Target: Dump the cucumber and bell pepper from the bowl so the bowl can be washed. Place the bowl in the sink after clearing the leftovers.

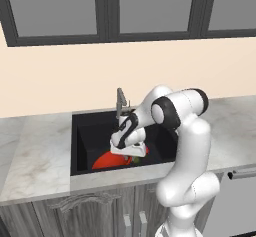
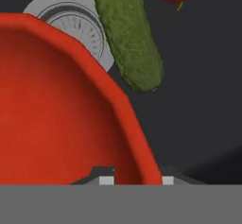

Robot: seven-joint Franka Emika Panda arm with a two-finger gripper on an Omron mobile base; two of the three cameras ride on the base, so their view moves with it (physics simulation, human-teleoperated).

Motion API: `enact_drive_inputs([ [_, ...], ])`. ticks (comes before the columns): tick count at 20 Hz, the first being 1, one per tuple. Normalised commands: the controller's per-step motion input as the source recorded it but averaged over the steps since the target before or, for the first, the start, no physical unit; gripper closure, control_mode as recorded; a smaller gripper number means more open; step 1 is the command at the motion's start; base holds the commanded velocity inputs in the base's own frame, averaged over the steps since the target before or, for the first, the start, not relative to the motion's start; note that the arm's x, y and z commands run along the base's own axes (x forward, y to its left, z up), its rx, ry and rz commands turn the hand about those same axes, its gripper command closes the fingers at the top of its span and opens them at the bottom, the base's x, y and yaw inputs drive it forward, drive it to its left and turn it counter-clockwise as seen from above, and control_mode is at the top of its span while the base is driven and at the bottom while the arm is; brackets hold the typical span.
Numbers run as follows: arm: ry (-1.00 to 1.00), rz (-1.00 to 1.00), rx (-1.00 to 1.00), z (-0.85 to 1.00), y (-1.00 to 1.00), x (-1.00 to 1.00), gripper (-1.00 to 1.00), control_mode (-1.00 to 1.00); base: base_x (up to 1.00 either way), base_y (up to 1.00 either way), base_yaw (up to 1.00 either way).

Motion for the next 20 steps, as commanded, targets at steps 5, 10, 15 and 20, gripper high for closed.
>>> enact_drive_inputs([
  [5,-0.07,-0.01,-0.03,0.59,0.0,-0.06,-1.0,-1.0,0.0,0.0,0.0],
  [10,-0.18,-0.05,-0.09,1.0,0.0,-0.2,-1.0,-1.0,0.0,0.0,0.0],
  [15,-0.28,-0.05,-0.1,1.0,0.01,-0.73,-1.0,-1.0,0.0,0.0,0.0],
  [20,-0.31,-0.01,-0.04,1.0,0.0,-1.0,-1.0,-1.0,0.0,0.0,0.0],
])
